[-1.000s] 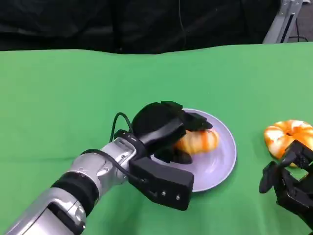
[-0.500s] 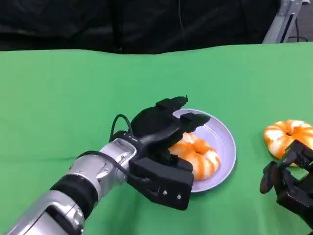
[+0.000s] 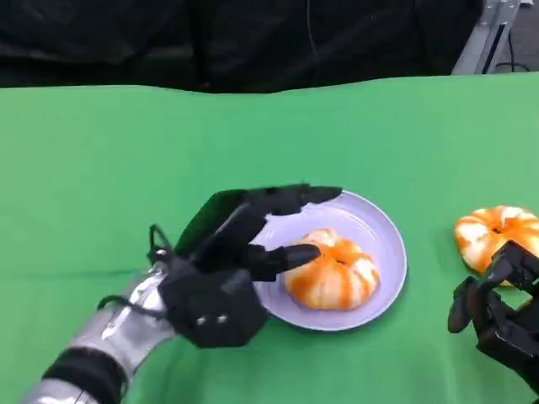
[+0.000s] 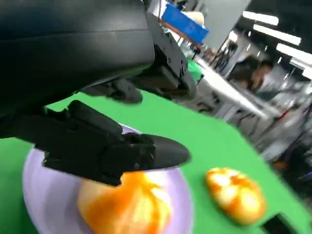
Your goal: Grasp the bread from the table and place it into the plate.
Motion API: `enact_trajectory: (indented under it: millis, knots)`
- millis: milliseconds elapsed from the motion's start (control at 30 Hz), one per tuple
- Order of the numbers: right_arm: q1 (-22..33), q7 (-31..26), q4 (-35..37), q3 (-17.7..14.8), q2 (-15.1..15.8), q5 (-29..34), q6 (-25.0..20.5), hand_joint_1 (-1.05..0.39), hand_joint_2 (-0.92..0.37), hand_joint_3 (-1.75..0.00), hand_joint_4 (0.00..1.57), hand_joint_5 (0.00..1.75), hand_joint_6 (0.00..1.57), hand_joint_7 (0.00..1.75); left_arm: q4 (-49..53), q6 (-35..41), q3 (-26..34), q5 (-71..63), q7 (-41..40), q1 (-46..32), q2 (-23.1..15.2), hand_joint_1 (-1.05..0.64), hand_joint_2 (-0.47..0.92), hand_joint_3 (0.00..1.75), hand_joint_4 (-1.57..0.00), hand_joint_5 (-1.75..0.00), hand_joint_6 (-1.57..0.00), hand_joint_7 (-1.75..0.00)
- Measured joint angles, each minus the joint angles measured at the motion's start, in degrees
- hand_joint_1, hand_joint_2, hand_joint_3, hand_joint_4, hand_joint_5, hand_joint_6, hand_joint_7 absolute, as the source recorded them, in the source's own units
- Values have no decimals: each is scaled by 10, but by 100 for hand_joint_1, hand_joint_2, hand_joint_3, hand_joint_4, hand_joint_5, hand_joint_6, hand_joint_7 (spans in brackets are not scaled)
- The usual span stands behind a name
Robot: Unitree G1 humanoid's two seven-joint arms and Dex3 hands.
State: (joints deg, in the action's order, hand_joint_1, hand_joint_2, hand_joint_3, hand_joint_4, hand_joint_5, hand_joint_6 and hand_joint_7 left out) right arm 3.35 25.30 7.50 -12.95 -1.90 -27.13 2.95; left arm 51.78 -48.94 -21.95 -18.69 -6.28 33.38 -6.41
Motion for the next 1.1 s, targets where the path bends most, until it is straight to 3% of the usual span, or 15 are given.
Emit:
enact_trajectory:
  millis: [33, 100, 167, 200, 300, 400, 500, 600, 700, 733, 900, 1000, 1100]
  knots:
    - [0, 0, 0, 0, 0, 0, 0, -5, -49, -128, 88, 175, 79, 156, -8, -3, 12, 31, 27, -11, 1, -7, 79, 73, -75, -94, -106, -14]
    - [0, 0, 0, 0, 0, 0, 0, -5, -50, -127, 88, 175, 79, 156, -33, 1, 37, 98, 86, -39, 6, -5, 65, 104, -68, -120, -110, -21]
    - [-1, 1, 0, 0, 0, 0, 0, -5, -50, -127, 88, 175, 79, 156, -70, 20, 59, 160, 140, -70, 9, -7, 63, 113, -61, -144, -95, -60]
    - [-1, 1, 0, 0, 0, 0, 0, -5, -50, -127, 88, 175, 79, 156, -93, 36, 69, 190, 163, -86, 10, -8, 64, 111, -61, -156, -85, -90]
    - [-2, 1, 1, -1, 0, 0, -1, -6, -50, -127, 88, 175, 79, 156, -170, 99, 97, 275, 228, -140, 12, -9, 61, 116, -66, -171, -75, -135]
    - [-2, 1, 1, -1, 1, 0, -1, -6, -49, -127, 88, 175, 79, 156, -217, 150, 130, 361, 303, -180, 15, -8, 47, 143, -85, -174, -88, -150]
    - [-3, 0, 1, -1, 1, 0, -1, -6, -49, -127, 88, 175, 78, 156, -240, 231, 174, 463, 386, -202, 17, -8, 44, 141, -93, -174, -97, -152]
    - [-3, 1, 1, -1, 1, 0, -1, -5, -49, -127, 87, 175, 78, 156, -256, 344, 222, 561, 457, -219, 20, -11, 52, 121, -89, -175, -94, -149]
    - [-3, 0, 1, -2, 4, 0, -1, -5, -50, -126, 87, 175, 79, 156, -251, 436, 269, 622, 516, -232, 16, -12, 62, 94, -83, -175, -98, -133]
    - [-3, 0, 1, -2, 4, 0, -1, -5, -50, -127, 87, 175, 78, 156, -246, 464, 283, 634, 530, -233, 13, -12, 61, 91, -81, -175, -100, -129]
    - [-4, 1, 3, -2, 5, 0, -1, -5, -50, -126, 87, 175, 78, 156, -201, 589, 351, 679, 581, -234, -5, -11, 52, 110, -80, -175, -106, -110]
    - [-4, 3, 5, -2, 6, 0, -1, -6, -50, -126, 87, 175, 78, 156, -144, 637, 382, 689, 626, -223, -14, -14, 59, 80, -76, -175, -108, -99]
    - [-4, 4, 5, -2, 6, 0, -1, -6, -51, -125, 87, 175, 78, 156, -96, 666, 407, 688, 651, -206, -20, -16, 62, 72, -80, -175, -110, -104]
